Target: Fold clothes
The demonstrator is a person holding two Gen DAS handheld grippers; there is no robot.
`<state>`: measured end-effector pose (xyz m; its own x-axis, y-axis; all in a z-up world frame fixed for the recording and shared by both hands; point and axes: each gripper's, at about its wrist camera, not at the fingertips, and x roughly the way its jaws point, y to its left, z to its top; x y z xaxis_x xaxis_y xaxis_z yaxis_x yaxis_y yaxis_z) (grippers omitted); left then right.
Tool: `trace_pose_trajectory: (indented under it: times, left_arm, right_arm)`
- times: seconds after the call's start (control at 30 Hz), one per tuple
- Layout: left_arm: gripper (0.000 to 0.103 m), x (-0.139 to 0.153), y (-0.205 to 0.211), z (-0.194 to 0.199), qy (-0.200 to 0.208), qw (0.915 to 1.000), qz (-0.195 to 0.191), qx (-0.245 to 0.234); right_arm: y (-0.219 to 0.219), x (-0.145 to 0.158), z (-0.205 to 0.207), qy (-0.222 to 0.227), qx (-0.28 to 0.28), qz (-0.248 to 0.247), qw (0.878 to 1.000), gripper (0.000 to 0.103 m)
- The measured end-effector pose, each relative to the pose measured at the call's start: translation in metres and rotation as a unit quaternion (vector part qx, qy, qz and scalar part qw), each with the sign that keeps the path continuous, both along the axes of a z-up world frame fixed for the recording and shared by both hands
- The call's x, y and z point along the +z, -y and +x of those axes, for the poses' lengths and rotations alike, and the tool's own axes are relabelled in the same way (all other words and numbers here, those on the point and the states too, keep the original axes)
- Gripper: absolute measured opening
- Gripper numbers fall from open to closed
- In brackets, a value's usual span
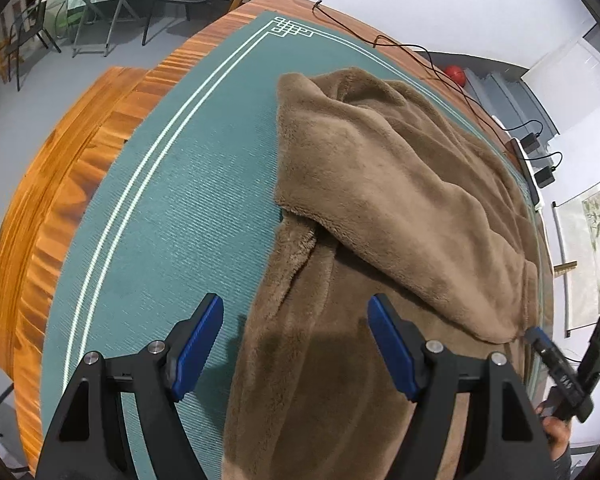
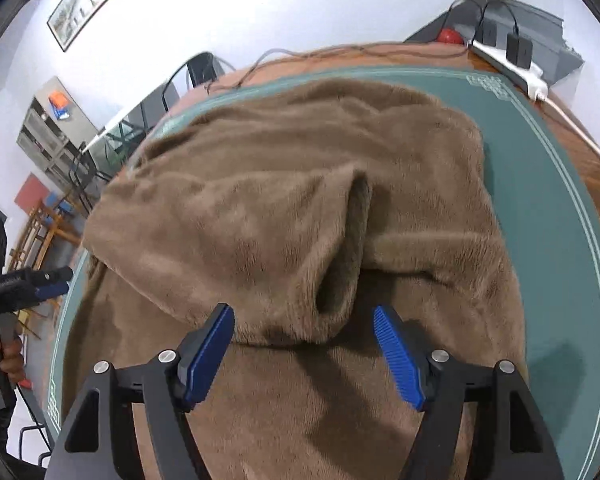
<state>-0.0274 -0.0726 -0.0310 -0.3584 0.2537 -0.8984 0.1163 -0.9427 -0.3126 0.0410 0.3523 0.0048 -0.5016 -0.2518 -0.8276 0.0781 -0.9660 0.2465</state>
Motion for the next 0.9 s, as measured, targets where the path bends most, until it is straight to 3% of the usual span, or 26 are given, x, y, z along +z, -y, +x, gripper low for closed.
trace_pose_trajectory:
  times: [0.23, 0.43, 0.5, 0.57, 0.63, 0.9]
  left_arm:
    - [0.078, -0.005, 0.008, -0.004, 0.010, 0.9999, -0.010, 0.005]
    - [0.078, -0.008, 0.010, -0.013, 0.016, 0.9995, -0.028, 0.005]
    - [0.078, -0.008, 0.008, -0.019, 0.014, 0.9988, -0.048, -0.001]
    - [0.078, -0.007, 0.007, -0.023, 0.012, 0.9978, -0.064, -0.007]
    - [0.078, -0.009, 0.006, -0.027, 0.013, 0.9971, -0.075, -0.011]
    - [0.078, -0.014, -0.006, -0.042, 0.013, 0.9938, -0.106, -0.029]
  right_arm:
    - [-0.012, 0.005, -0.038, 0.001, -0.028, -0.003, 1.000, 0.074]
    - [0.006, -0.011, -0.078, 0.028, 0.005, 0.040, 0.999, 0.073]
    - [0.011, -0.016, -0.080, 0.034, 0.016, 0.047, 0.998, 0.061]
    - [0.016, -0.013, -0.079, 0.031, 0.029, 0.047, 0.998, 0.033]
    - [0.020, 0.000, -0.074, 0.015, 0.038, 0.044, 0.998, 0.022]
    - [0.014, 0.093, -0.085, -0.111, 0.029, 0.053, 0.992, 0.016]
